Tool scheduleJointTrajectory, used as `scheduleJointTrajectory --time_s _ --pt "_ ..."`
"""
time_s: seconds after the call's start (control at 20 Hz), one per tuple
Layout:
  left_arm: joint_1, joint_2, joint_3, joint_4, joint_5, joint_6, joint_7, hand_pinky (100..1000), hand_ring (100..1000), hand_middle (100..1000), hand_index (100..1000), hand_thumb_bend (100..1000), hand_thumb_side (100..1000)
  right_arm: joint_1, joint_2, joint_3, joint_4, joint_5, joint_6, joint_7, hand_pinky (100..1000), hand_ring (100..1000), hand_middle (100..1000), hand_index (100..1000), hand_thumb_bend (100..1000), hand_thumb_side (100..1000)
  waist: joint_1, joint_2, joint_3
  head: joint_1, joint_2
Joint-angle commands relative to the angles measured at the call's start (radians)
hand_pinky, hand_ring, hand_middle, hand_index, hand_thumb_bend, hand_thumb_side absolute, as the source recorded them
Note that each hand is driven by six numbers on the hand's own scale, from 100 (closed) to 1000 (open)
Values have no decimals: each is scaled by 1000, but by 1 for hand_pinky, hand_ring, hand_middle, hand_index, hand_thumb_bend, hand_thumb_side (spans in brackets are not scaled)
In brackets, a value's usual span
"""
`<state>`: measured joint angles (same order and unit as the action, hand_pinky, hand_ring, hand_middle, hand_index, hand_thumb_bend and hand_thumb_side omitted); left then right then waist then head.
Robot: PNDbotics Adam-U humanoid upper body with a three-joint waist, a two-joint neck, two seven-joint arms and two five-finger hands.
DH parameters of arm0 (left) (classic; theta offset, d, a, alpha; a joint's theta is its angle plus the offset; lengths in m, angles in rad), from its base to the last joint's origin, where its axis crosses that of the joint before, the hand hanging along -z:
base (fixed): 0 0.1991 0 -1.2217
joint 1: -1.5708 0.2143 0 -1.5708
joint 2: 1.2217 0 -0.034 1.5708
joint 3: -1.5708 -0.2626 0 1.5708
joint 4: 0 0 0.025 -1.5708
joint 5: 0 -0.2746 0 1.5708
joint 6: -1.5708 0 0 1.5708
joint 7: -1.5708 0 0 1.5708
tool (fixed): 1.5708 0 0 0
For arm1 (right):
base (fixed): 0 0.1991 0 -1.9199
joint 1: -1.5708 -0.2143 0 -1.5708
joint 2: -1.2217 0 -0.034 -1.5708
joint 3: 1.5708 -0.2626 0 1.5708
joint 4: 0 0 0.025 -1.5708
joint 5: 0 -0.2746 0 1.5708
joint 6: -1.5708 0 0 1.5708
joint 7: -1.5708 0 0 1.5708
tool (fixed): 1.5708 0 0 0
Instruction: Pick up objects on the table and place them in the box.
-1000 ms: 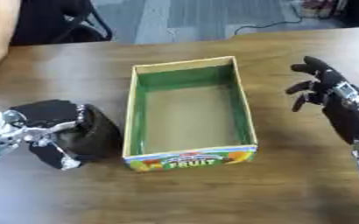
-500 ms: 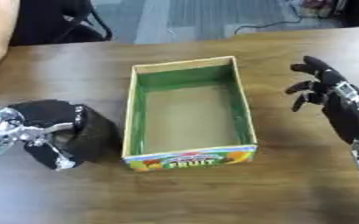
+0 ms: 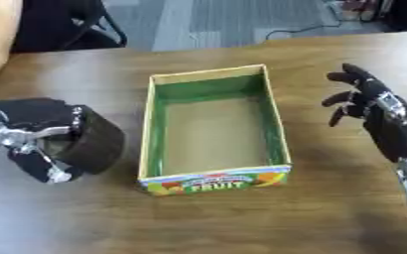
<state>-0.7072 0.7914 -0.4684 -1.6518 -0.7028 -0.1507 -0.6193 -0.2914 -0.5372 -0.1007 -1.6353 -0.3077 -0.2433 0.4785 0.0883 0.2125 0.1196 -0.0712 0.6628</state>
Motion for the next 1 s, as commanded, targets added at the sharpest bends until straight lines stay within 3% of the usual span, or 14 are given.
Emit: scheduleJointTrajectory --time_s 0.05,0.45,0.8,1.0 --pt "-28 51 39 -42 14 7 -17 100 100 100 233 100 250 -5 -23 -8 -8 3 -1 -4 467 687 881 1000 100 1000 1 -24 4 -11 -12" --pt "-132 44 31 -80 26 -13 -86 100 100 100 241 100 266 4 -24 -4 -4 4 7 0 467 687 881 1000 100 1000 16 -39 9 -19 -23" --pt "-323 -76 -34 -61 66 -60 -168 100 100 100 245 100 275 9 -32 4 4 7 10 9 467 687 881 1000 100 1000 34 -55 -5 -2 -45" --pt "-388 -141 -59 -36 83 -76 -199 100 100 100 244 100 276 8 -32 10 8 9 14 16 467 687 881 1000 100 1000 43 -58 -22 11 -56"
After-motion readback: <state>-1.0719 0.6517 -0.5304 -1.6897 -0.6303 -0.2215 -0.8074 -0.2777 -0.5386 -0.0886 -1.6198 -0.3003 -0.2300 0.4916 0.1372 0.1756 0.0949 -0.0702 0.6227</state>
